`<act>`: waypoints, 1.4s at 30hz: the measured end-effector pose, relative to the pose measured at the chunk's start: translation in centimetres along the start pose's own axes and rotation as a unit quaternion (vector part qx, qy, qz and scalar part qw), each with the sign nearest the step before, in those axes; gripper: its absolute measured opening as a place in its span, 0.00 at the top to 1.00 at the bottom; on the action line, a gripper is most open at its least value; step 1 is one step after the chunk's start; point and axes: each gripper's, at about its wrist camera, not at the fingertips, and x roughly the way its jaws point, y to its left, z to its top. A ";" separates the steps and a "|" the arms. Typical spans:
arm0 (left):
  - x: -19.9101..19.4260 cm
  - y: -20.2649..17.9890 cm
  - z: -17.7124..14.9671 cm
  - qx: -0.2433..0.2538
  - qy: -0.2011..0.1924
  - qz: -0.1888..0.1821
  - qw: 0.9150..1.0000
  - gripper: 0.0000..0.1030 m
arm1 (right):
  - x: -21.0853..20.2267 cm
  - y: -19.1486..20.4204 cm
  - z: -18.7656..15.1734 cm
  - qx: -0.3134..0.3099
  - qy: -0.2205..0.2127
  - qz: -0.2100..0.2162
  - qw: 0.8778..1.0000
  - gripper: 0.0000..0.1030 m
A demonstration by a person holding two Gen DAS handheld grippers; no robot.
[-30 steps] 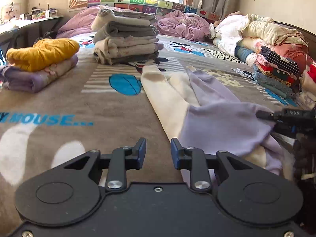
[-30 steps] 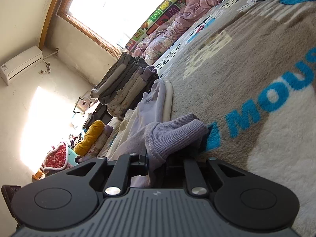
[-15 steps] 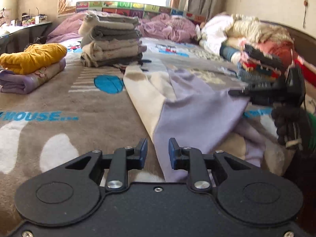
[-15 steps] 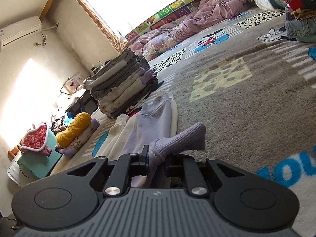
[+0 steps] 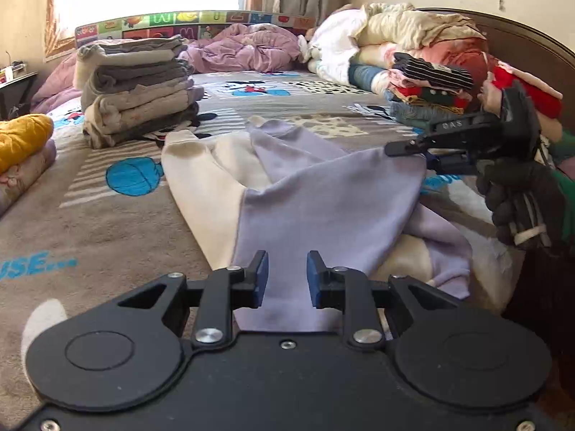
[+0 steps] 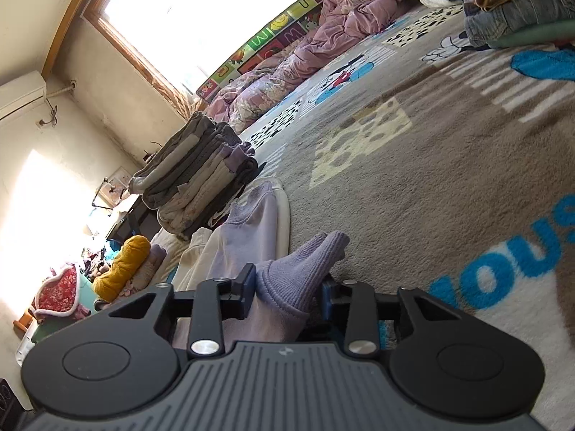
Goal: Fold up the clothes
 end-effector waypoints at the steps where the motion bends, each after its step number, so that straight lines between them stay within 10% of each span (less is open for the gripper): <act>1: 0.1 -0.2 -0.6 0.012 0.020 -0.009 1.000 0.78 | 0.0 0.3 0.2 -0.006 0.000 -0.002 1.000 0.77; 6: -1.4 -0.4 -2.6 0.038 0.030 -0.045 0.998 0.54 | 0.2 3.0 2.2 -0.037 0.001 -0.002 0.999 0.81; 32: -1.5 3.0 -3.1 -0.066 0.040 -0.124 0.989 0.54 | 18.0 18.7 6.1 -0.186 0.134 -0.097 0.968 0.81; 38: -1.9 4.8 -3.2 -0.117 0.028 -0.139 0.983 0.54 | 19.4 18.2 7.3 -0.170 0.110 -0.068 0.977 0.50; 42: -1.7 4.8 -3.2 -0.117 0.029 -0.143 0.982 0.54 | 19.1 16.2 7.4 -0.187 0.114 -0.052 0.974 0.49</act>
